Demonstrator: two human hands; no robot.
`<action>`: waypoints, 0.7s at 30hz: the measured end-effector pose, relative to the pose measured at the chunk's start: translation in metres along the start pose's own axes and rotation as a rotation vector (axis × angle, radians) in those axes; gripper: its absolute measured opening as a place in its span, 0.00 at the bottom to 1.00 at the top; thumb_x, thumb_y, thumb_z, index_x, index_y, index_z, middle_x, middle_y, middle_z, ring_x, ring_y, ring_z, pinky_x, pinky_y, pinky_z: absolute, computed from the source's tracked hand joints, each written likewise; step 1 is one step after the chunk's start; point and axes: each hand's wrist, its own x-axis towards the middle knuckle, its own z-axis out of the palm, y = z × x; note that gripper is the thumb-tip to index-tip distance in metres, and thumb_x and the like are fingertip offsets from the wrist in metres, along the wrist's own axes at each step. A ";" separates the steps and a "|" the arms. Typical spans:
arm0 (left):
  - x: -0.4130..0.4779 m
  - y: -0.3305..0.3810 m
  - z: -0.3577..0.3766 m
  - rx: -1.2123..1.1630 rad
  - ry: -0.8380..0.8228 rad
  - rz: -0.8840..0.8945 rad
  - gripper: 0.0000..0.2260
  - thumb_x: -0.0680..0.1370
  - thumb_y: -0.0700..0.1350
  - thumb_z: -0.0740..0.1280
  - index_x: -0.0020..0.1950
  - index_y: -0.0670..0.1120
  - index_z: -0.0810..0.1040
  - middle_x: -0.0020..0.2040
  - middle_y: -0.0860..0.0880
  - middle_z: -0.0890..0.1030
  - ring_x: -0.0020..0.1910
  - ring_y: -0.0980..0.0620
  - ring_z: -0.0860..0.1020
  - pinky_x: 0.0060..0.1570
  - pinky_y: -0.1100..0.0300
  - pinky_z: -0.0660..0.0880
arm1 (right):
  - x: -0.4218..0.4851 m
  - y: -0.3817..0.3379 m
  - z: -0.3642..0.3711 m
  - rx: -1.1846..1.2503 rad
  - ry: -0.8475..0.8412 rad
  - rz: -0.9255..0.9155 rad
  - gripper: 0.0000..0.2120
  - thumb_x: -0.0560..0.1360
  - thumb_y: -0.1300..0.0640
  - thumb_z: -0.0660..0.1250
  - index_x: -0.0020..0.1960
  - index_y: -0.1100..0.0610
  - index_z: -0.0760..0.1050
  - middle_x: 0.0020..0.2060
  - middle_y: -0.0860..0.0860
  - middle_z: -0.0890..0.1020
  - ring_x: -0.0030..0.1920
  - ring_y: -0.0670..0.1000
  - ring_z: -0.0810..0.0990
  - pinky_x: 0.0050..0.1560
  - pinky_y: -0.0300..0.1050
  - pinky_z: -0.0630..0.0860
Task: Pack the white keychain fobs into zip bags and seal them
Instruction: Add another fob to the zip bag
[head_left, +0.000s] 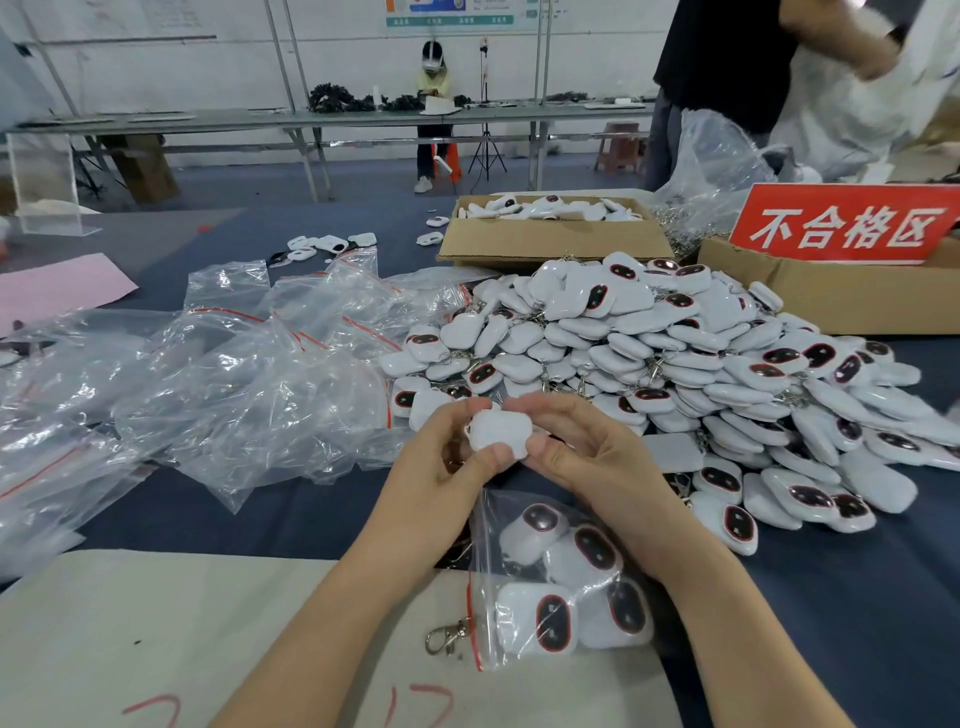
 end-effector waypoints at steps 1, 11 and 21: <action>0.000 0.000 0.000 -0.017 0.014 -0.002 0.14 0.79 0.43 0.72 0.60 0.59 0.77 0.52 0.58 0.84 0.52 0.59 0.82 0.50 0.69 0.76 | 0.000 -0.001 0.001 0.016 0.021 0.024 0.14 0.77 0.63 0.69 0.61 0.54 0.79 0.57 0.50 0.85 0.59 0.50 0.83 0.57 0.39 0.79; 0.002 -0.003 -0.003 -0.075 0.042 0.044 0.13 0.75 0.35 0.74 0.45 0.54 0.80 0.48 0.46 0.85 0.52 0.41 0.81 0.57 0.48 0.78 | 0.000 -0.003 0.006 0.025 0.157 0.097 0.09 0.75 0.72 0.68 0.50 0.61 0.81 0.47 0.56 0.87 0.46 0.47 0.86 0.45 0.34 0.81; 0.002 -0.003 -0.002 -0.091 0.023 -0.013 0.09 0.82 0.39 0.67 0.56 0.53 0.80 0.47 0.47 0.85 0.40 0.52 0.83 0.47 0.62 0.80 | 0.003 0.001 0.006 0.028 0.097 0.065 0.09 0.69 0.62 0.73 0.49 0.59 0.81 0.44 0.55 0.87 0.42 0.50 0.87 0.42 0.36 0.82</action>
